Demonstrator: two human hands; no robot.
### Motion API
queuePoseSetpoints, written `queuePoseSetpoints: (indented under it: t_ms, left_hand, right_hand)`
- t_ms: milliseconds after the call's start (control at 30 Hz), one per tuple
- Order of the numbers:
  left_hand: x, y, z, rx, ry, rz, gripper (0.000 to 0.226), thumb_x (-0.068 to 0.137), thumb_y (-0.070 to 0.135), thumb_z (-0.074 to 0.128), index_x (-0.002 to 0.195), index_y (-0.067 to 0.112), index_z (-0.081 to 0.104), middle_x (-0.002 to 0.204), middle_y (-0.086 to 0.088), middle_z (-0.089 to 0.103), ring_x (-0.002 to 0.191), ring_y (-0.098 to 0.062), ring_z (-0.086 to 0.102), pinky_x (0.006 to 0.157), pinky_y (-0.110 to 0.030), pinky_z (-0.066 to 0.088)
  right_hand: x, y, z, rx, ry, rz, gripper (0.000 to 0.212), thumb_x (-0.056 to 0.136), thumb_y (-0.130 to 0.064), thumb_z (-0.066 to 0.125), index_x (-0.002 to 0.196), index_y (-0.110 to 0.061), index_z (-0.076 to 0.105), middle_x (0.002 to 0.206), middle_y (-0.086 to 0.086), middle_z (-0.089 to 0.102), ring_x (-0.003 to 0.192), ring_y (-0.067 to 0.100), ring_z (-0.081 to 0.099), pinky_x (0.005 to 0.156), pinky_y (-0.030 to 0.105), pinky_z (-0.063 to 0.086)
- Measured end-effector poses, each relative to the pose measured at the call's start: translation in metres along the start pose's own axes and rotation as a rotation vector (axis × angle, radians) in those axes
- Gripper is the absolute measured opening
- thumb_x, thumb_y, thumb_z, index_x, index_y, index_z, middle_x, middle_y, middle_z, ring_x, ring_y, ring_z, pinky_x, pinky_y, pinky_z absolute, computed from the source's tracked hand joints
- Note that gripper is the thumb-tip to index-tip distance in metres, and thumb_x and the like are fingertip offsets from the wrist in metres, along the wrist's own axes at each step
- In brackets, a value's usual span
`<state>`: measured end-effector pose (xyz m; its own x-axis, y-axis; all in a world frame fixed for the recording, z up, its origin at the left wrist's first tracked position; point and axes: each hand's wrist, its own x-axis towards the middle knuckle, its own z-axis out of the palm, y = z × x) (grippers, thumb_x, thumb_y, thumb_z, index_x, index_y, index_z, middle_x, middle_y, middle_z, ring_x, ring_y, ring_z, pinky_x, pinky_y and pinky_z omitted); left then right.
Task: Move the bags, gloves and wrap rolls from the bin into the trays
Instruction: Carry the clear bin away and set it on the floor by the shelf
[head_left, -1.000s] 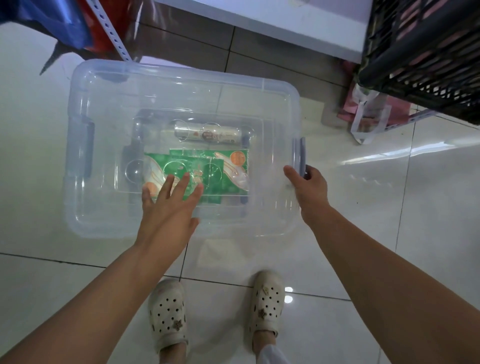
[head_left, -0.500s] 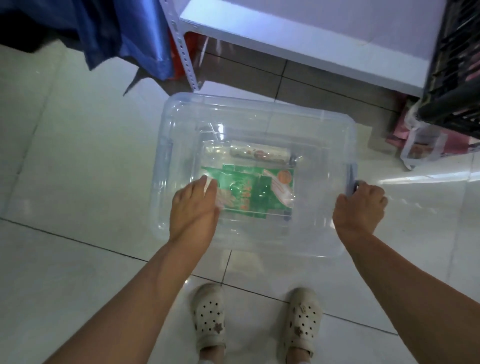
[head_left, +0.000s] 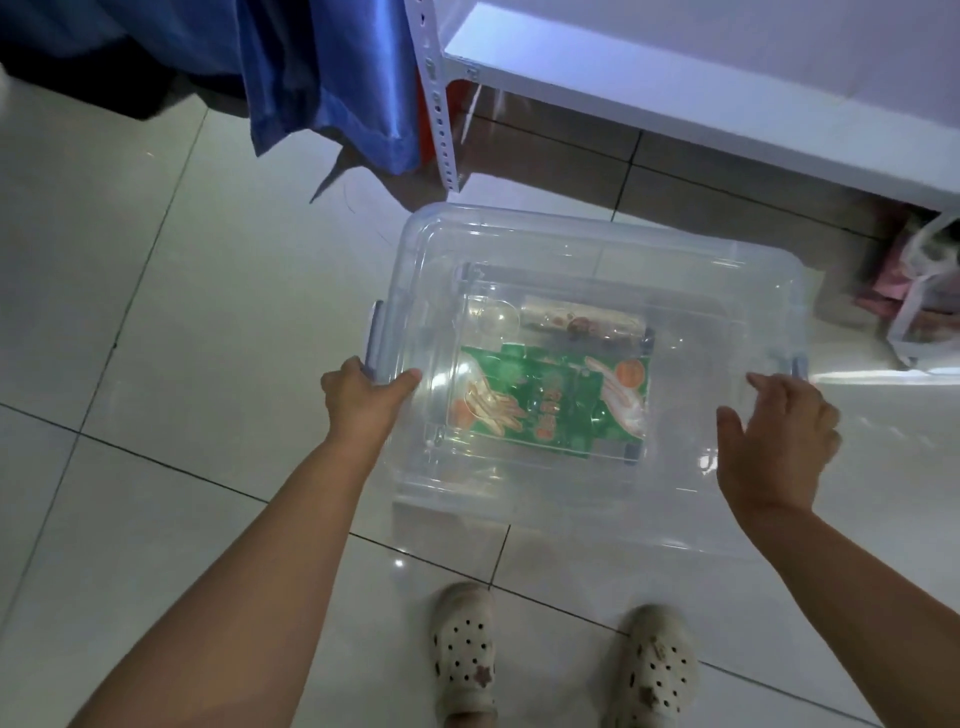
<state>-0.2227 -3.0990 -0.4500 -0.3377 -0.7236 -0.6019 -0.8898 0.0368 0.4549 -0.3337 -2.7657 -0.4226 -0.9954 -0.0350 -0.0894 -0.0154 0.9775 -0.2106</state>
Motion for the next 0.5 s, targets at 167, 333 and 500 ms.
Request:
queuePoseSetpoints:
  t_ms: [167,333,500]
  left_hand:
    - [-0.002,-0.003,0.005,-0.075,0.128,0.133,0.052,0.074,0.025,0.075,0.118,0.010,0.052,0.118,-0.015,0.042,0.103,-0.026,0.047,0.081,-0.027,0.041]
    - [-0.012,-0.002,0.012,-0.143,0.155,0.220,0.029,0.083,0.019,0.065,0.106,0.014,0.049,0.091,-0.001,0.055,0.075,-0.021,0.054,0.057,-0.022,0.038]
    - [-0.013,-0.007,0.014,-0.134,0.178,0.189,0.028,0.083,0.022,0.065,0.107,0.015,0.051,0.093,0.000,0.056,0.077,-0.019,0.054,0.070,-0.028,0.040]
  right_hand:
    - [0.003,0.020,-0.003,0.029,-0.027,0.168,0.048,0.086,-0.011,0.062,0.127,0.007,0.042,0.128,0.032,0.043,0.117,0.047,0.038,0.095,0.053,0.032]
    - [0.012,0.030,-0.002,0.249,-0.131,0.323,0.038,0.094,-0.016,0.050,0.124,0.006,0.044,0.122,0.031,0.050,0.111,0.044,0.047,0.091,0.049,0.039]
    - [0.023,0.039,-0.004,0.385,-0.262,0.459,0.032,0.094,-0.026,0.050,0.112,0.001,0.049,0.100,0.022,0.058,0.086,0.037,0.057,0.069,0.036,0.039]
